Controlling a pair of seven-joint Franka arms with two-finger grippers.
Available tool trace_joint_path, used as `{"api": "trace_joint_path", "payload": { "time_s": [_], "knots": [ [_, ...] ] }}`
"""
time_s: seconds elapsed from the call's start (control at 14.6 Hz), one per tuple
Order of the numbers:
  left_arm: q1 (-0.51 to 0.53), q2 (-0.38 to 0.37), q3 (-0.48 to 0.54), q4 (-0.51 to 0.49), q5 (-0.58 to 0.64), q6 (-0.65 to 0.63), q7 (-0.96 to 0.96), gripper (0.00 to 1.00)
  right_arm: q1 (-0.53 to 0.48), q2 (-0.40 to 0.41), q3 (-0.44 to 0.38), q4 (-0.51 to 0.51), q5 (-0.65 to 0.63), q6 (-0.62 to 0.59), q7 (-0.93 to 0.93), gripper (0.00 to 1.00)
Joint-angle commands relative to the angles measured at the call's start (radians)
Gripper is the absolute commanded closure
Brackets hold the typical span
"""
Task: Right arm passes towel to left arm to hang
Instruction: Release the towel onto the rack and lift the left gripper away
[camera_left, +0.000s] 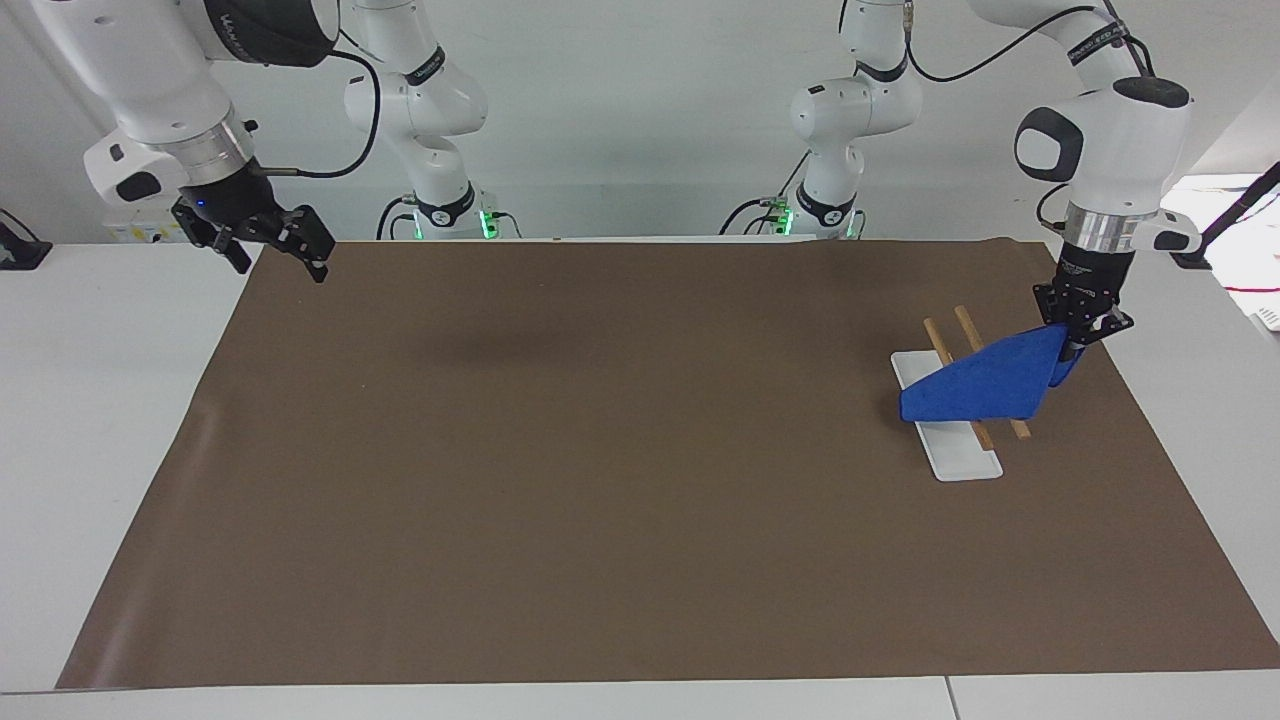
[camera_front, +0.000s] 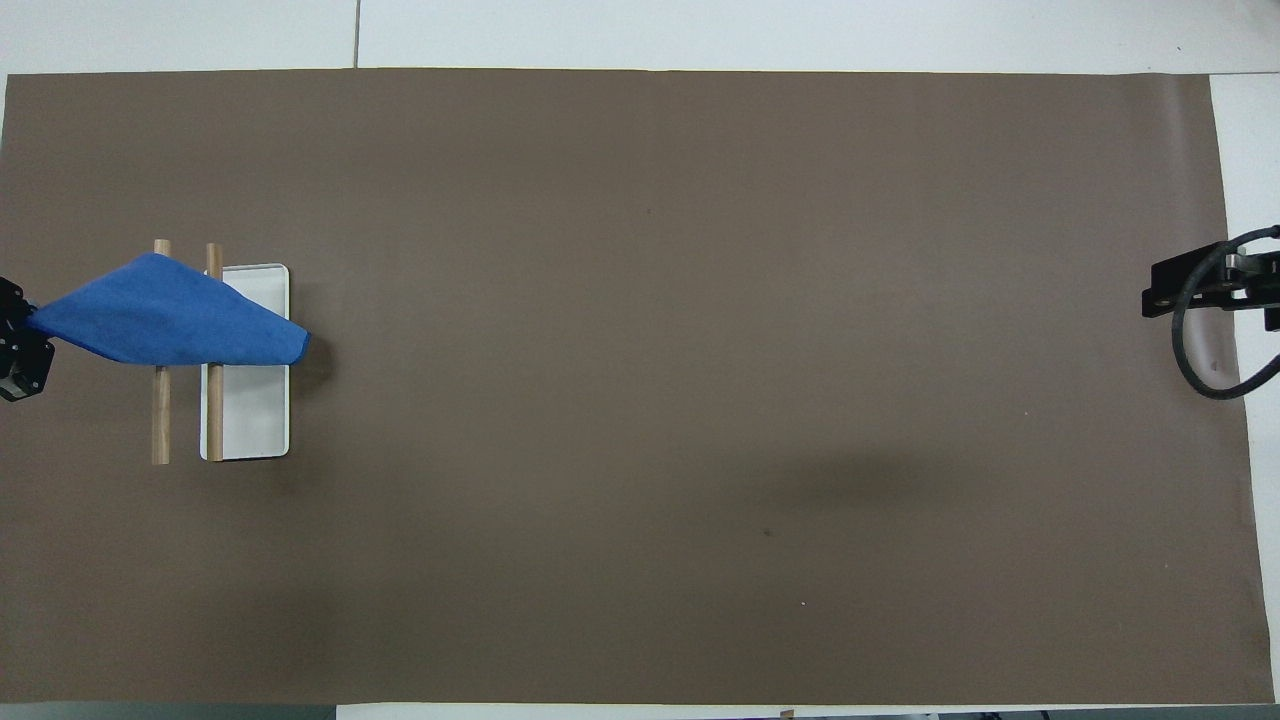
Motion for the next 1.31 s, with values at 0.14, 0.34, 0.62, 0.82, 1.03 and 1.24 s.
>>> {"api": "trace_joint_path", "payload": {
  "time_s": [0.14, 0.34, 0.62, 0.82, 1.03, 1.24],
  "knots": [
    [0.057, 0.016, -0.005, -0.082, 0.006, 0.083, -0.018, 1.0, 0.002, 0.03, 0.015, 0.105, -0.026, -0.119, -0.014, 0.0],
    [0.066, 0.056, -0.005, -0.081, 0.001, 0.123, -0.022, 1.0, 0.029, 0.036, 0.015, 0.107, -0.031, -0.096, -0.014, 0.0],
    [0.066, 0.064, -0.005, -0.071, 0.001, 0.126, -0.025, 0.72, 0.025, 0.03, 0.014, 0.092, -0.038, -0.068, -0.022, 0.0],
    [0.054, 0.087, -0.005, 0.003, 0.001, 0.072, -0.025, 0.0, 0.028, 0.028, 0.015, 0.089, -0.038, -0.067, -0.021, 0.0],
    [0.051, 0.116, -0.005, 0.135, 0.001, -0.058, -0.016, 0.0, 0.028, 0.027, 0.015, 0.087, -0.037, -0.067, -0.021, 0.0],
    [0.006, 0.142, -0.005, 0.253, 0.003, -0.094, 0.051, 0.0, 0.026, 0.027, 0.015, 0.087, -0.035, -0.067, -0.018, 0.0]
  ]
}}
